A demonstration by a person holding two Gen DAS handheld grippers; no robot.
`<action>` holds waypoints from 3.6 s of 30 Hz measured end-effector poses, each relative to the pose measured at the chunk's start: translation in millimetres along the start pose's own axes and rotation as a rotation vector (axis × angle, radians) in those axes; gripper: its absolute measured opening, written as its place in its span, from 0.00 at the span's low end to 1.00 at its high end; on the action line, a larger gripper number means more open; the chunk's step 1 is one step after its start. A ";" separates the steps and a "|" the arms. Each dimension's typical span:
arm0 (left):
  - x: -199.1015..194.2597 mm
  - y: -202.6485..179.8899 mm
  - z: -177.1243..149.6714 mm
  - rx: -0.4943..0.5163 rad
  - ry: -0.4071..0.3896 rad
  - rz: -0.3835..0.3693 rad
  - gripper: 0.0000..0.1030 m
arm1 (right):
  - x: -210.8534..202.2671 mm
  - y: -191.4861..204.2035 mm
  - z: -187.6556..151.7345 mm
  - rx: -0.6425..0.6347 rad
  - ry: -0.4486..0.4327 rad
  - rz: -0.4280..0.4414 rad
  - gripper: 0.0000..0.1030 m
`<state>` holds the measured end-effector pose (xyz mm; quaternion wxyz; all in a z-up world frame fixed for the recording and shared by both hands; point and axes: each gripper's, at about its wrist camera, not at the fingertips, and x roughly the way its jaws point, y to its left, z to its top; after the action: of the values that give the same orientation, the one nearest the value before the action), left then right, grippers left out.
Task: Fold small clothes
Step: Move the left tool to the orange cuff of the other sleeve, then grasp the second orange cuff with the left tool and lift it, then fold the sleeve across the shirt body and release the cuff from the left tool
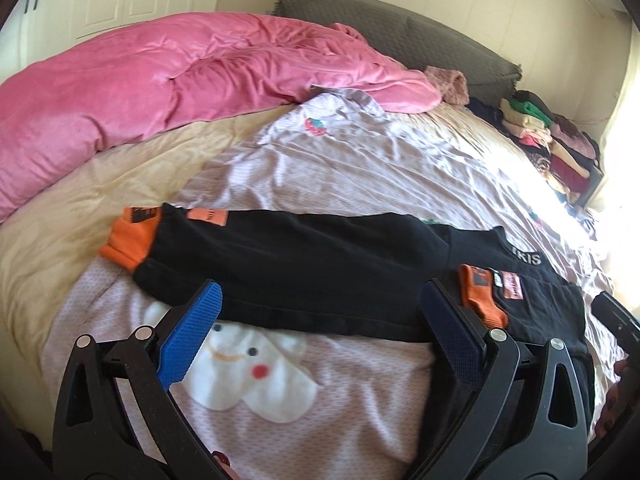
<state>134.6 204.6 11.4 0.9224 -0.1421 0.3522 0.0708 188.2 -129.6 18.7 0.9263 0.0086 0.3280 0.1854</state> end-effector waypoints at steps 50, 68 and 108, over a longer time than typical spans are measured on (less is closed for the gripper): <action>63.9 163.0 0.0 -0.544 -0.049 0.085 0.65 | 82.7 66.0 -9.9 -0.083 0.114 0.134 0.96; 8.2 99.9 15.3 -0.345 -0.222 -0.127 0.02 | 67.1 32.0 -21.2 -0.009 0.118 0.113 0.96; 27.0 -184.7 -45.1 0.154 0.056 -0.471 0.02 | -68.0 -154.0 -45.8 0.315 -0.128 -0.124 0.96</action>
<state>168.8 16.0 0.4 0.9114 -0.1514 0.3390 -0.1774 163.6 -301.6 2.7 0.9421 0.1451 0.2934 0.0733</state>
